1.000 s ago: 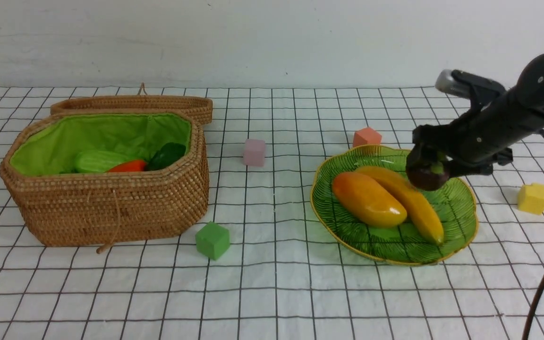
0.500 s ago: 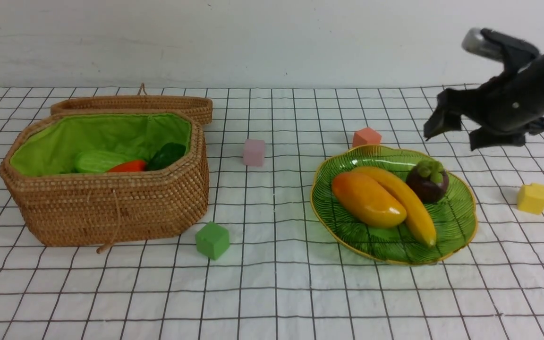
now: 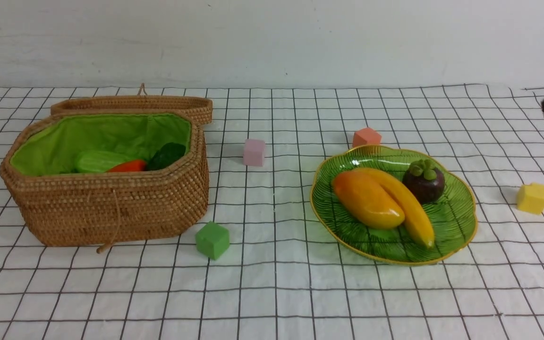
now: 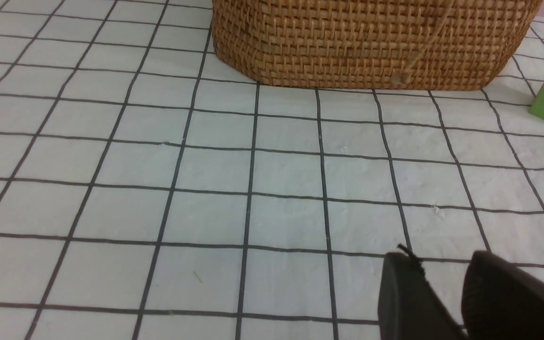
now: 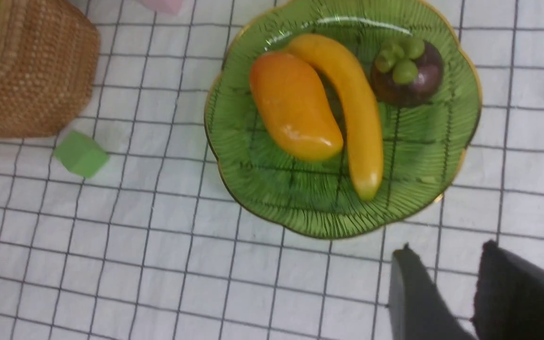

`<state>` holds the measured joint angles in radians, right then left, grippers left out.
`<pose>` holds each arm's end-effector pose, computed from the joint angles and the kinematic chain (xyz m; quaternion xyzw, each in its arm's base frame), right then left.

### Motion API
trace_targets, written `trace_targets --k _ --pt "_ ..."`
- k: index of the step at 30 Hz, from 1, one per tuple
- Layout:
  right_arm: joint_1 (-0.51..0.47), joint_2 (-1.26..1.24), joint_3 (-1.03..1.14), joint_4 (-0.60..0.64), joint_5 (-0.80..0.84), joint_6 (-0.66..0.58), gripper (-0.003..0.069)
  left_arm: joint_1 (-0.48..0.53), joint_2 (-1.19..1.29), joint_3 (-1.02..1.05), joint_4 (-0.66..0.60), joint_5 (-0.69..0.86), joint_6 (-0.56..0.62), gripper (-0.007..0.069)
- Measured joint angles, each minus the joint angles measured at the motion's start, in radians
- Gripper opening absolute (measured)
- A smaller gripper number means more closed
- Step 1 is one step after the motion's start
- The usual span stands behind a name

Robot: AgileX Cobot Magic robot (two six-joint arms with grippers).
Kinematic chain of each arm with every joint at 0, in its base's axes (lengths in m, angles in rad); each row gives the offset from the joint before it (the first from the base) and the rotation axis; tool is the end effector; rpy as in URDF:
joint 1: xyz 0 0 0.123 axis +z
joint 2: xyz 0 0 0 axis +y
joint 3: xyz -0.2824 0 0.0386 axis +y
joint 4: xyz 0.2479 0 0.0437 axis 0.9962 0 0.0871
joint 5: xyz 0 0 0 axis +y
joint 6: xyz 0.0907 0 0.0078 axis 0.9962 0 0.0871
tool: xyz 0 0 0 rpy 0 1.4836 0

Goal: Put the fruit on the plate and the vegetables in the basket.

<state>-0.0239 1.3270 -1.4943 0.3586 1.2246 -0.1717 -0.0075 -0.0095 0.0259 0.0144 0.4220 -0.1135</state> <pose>0.2571 0.0239 0.4208 -0.0612 0.9380 0.1489 0.3071 0.0513 0.0002 0.1671 -0.0397 0.8188 -0.0285 0.5720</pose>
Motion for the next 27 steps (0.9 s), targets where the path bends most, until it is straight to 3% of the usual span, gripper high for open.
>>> trace_targets --k 2,3,7,18,24,27 --pt "0.0 -0.011 0.005 0.0 0.014 0.0 0.0123 0.0 0.0 0.0 0.0 0.0 0.0 0.0186" --pt "0.0 -0.024 0.006 0.001 0.025 0.0 0.0067 0.0 0.0 0.0 0.0 0.0 0.0 0.0186" --pt "0.0 -0.032 0.007 0.008 0.029 0.0 -0.0001 0.0 0.0 0.0 0.0 0.0 0.0 0.0186" --pt "-0.011 -0.057 0.019 -0.021 0.016 -0.004 -0.0007 0.0 0.0 0.0 0.0 0.0 0.0 0.0196" --pt "-0.022 -0.267 0.201 -0.156 -0.192 -0.004 -0.0006 0.0 0.0 0.0 0.0 0.0 0.0 0.0197" --pt "-0.022 -0.484 0.505 -0.242 -0.441 0.02 -0.0005 0.0 0.0 0.0 0.0 0.0 0.0 0.02"
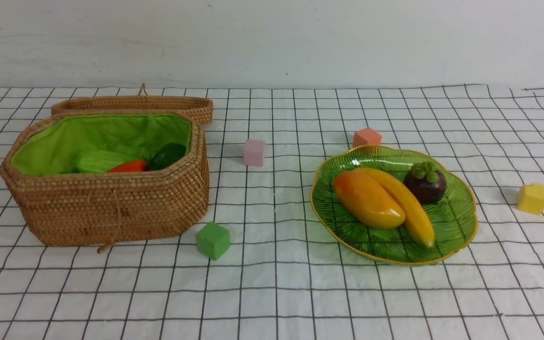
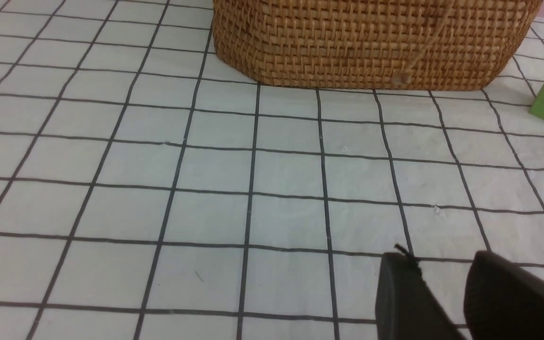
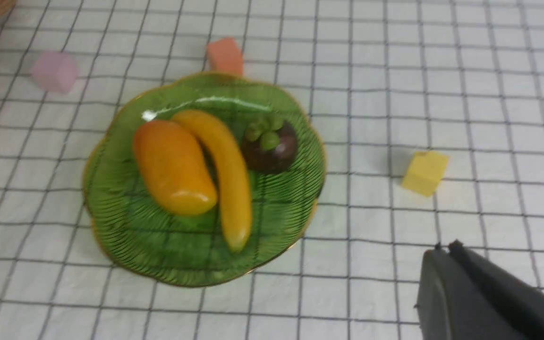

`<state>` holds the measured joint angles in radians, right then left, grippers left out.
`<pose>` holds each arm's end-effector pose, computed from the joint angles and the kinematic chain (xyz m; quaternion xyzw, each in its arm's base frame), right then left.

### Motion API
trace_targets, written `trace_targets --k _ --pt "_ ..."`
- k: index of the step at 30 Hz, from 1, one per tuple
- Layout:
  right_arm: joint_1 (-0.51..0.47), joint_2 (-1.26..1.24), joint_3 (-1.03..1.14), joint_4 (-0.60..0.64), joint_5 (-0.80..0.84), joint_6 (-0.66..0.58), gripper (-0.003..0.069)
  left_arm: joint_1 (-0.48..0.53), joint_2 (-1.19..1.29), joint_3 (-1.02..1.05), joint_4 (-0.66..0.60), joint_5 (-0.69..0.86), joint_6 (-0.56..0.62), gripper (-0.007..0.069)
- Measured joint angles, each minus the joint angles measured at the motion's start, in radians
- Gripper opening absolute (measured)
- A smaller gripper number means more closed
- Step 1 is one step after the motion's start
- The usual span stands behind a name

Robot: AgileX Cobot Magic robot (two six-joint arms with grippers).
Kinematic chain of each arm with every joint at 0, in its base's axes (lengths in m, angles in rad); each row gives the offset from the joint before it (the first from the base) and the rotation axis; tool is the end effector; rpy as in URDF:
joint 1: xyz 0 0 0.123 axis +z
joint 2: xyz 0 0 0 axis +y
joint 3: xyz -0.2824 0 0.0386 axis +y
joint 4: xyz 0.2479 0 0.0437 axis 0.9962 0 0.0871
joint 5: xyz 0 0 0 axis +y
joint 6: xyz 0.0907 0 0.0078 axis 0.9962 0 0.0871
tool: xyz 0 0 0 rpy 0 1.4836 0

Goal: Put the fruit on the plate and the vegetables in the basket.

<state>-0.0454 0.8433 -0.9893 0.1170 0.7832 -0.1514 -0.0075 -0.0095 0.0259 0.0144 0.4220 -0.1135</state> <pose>0.1576 0.0004 0.3916 -0.0302 0.8707 0.0081 0.4909 0.0513 0.0002 0.1671 -0.0397 0.8188 -0.0285 0.5720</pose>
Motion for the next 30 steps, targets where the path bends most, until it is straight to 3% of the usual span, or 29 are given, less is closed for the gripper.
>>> trace_targets --k 1,6,13,30 --pt "0.0 -0.013 0.0 0.0 -0.013 0.004 -0.0005 0.0 0.0 0.0 0.0 0.0 0.0 0.0201" --pt "0.0 -0.354 0.511 -0.064 -0.294 0.172 -0.0003 0.0 0.0 0.0 0.0 0.0 0.0 0.0206" --pt "0.0 -0.762 0.969 -0.072 -0.406 0.221 0.0 0.0 0.0 0.0 0.0 0.0 0.0 0.0213" --pt "-0.008 -0.853 1.001 -0.069 -0.389 0.231 0.0013 0.0 0.0 0.0 0.0 0.0 0.0 0.0225"
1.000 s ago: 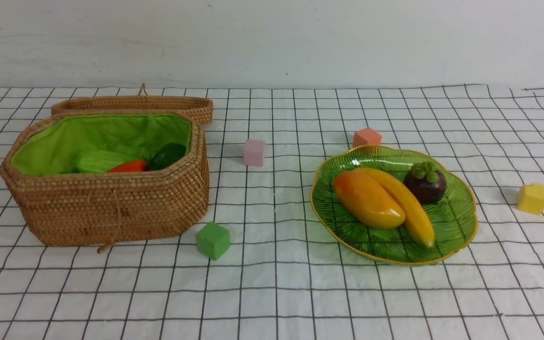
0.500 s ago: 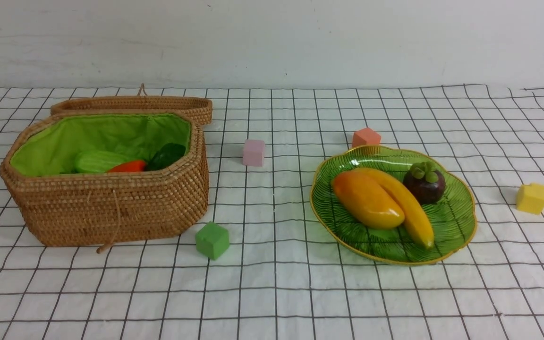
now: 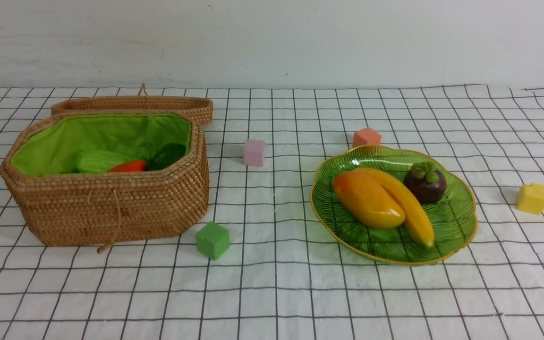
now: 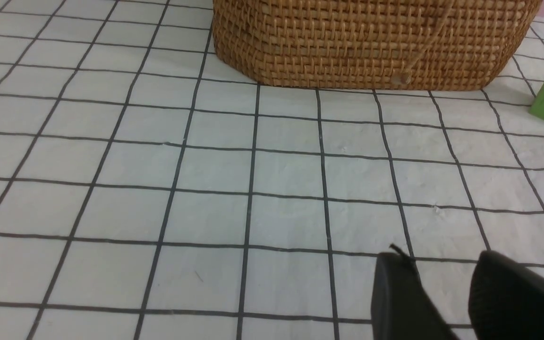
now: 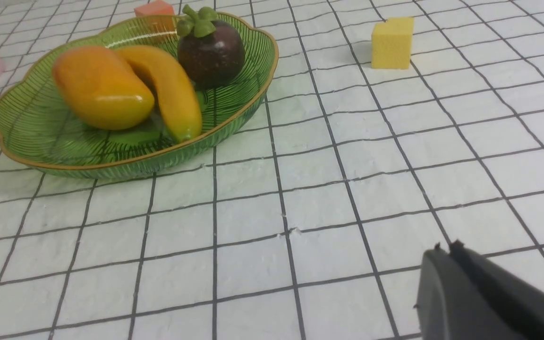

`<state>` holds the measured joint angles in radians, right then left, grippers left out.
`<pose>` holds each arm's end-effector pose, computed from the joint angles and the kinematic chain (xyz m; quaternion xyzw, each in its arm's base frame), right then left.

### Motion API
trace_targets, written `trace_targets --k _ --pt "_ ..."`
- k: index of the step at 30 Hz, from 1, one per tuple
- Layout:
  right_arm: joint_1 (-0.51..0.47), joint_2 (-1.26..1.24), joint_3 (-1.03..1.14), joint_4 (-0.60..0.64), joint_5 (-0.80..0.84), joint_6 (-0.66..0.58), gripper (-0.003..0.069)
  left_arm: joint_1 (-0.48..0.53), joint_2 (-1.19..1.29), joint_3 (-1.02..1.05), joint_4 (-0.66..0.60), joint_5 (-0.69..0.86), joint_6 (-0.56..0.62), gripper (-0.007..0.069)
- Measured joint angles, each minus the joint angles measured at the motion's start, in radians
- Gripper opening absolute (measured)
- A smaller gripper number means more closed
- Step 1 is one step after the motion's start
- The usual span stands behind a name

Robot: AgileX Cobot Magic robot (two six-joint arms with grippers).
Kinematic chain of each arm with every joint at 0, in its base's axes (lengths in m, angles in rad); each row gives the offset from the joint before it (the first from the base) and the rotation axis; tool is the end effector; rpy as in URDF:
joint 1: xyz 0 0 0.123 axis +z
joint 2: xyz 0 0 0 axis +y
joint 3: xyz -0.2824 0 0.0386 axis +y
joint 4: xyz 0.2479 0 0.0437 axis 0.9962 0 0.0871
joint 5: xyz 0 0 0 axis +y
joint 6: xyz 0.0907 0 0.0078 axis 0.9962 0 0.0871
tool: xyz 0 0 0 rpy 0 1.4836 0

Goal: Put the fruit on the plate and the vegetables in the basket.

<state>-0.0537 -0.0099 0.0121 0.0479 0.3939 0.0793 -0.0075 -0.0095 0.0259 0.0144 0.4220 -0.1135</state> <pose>0.0519 -0.0011 0.1742 0.0660 0.8046 0.0280 0.5894 0.0513 0.0002 0.1671 -0.0397 0.8188 -0.0285 0.5720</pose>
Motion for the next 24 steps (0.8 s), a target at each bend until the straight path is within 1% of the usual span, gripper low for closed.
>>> trace_targets --k 20,24 --pt "0.0 0.0 0.0 0.0 -0.001 0.001 0.0035 0.0 0.0 0.0 0.001 0.0 0.0 0.0237" --pt "0.0 0.0 0.0 0.0 -0.001 0.001 0.0038 -0.022 0.0 0.0 0.001 0.0 0.0 0.0238"
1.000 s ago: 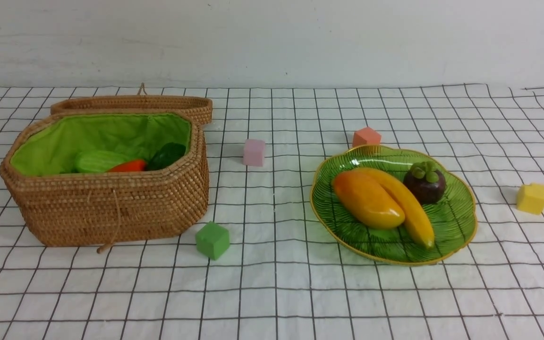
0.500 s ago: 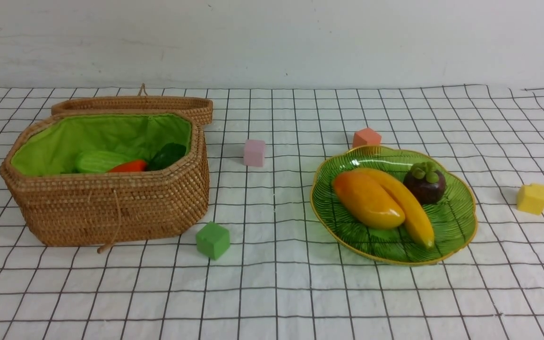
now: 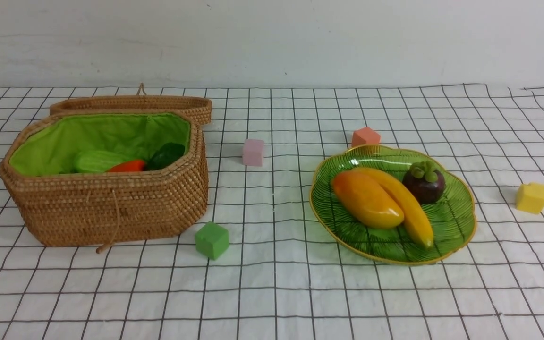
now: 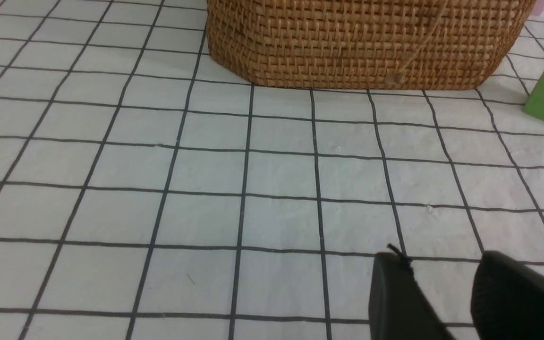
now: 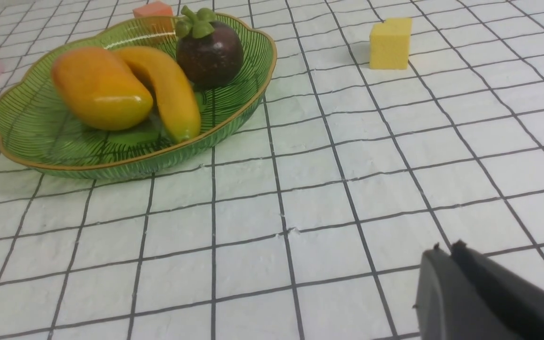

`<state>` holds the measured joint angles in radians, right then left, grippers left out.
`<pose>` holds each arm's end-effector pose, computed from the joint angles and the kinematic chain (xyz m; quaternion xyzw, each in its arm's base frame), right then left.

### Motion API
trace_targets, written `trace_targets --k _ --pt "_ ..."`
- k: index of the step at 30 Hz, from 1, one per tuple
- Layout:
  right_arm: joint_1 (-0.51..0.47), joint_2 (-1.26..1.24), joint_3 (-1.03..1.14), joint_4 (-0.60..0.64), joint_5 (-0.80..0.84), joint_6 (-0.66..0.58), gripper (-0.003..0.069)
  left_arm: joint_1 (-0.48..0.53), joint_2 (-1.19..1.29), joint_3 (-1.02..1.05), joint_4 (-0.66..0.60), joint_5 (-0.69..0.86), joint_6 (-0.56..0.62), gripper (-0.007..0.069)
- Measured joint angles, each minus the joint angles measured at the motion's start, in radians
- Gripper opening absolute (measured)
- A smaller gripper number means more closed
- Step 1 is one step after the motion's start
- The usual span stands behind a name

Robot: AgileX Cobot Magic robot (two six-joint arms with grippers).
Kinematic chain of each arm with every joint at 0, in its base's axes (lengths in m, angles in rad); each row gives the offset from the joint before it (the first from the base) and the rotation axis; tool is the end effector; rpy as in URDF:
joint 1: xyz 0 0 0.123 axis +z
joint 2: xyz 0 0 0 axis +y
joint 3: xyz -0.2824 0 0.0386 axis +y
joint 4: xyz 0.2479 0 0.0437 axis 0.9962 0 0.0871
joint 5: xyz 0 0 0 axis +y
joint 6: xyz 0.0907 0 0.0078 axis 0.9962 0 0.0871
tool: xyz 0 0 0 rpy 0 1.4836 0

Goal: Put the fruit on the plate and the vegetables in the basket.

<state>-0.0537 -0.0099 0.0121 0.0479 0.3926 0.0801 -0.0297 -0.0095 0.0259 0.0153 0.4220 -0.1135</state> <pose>0.0520 -0.0011 0.1743 0.0664 0.8042 0.0282 0.5899 0.0513 -0.0010 0.1671 -0.0304 0.8192 -0.0344 0.5717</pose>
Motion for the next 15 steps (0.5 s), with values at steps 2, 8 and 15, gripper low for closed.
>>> trace_targets --k 2,8,15 --pt "0.0 0.0 0.0 0.0 0.0 0.003 0.0041 -0.03 0.0 0.0 0.0 0.0 0.0 0.0238" --pt "0.0 0.0 0.0 0.0 0.0 0.003 0.0046 -0.058 0.0 0.0 0.0 0.0 0.0 0.0239" --pt "0.0 0.0 0.0 0.0 0.0 0.004 0.0053 -0.058 0.0 0.0 0.0 0.0 0.0 0.0238"
